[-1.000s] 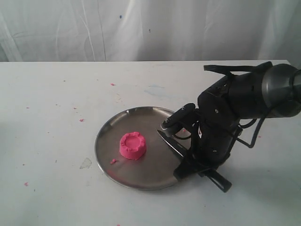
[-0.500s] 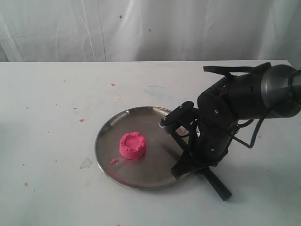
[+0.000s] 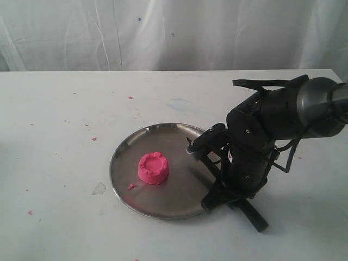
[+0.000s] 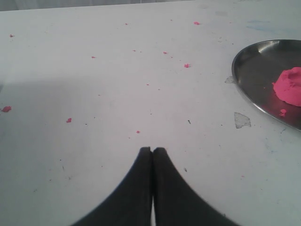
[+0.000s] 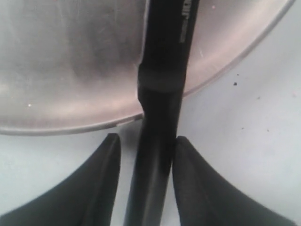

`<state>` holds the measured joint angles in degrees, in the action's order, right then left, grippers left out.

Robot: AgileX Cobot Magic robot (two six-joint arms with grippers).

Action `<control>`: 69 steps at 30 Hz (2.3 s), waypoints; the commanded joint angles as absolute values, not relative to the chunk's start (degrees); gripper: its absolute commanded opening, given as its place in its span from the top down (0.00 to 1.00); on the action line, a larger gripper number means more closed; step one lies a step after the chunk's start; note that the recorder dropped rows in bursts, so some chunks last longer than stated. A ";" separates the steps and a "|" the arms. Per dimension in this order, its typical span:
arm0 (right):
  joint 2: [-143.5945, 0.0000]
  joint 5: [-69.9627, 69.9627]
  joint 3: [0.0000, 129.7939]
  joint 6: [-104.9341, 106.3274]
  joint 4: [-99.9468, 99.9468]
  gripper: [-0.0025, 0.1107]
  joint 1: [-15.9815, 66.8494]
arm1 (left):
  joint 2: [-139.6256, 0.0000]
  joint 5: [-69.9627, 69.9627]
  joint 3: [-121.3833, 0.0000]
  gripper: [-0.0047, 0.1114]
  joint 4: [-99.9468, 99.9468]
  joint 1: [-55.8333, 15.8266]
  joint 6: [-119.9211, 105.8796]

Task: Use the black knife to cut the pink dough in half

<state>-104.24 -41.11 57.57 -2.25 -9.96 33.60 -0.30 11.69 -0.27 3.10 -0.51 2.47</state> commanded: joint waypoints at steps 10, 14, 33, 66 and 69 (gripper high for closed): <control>-101.35 -41.56 58.90 -2.86 -10.59 0.98 33.62 | 0.00 11.59 0.00 0.96 3.11 -0.84 2.58; -101.80 -37.88 58.77 -2.75 -10.59 0.98 33.62 | 0.00 11.59 0.00 0.96 3.11 -0.84 2.58; -102.49 -33.84 58.77 0.00 -10.01 0.65 33.62 | 0.00 11.59 0.00 0.96 3.11 -0.84 2.58; -101.72 -53.67 58.69 38.60 38.95 0.63 1.65 | 0.00 11.59 0.00 0.96 3.11 -0.84 2.58; -101.72 -48.52 56.85 37.15 36.11 0.52 1.65 | 0.00 11.59 0.00 0.96 3.11 -0.84 2.58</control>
<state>-101.84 -51.99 58.44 37.18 38.24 2.33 -0.30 11.69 -0.27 3.10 -0.51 2.47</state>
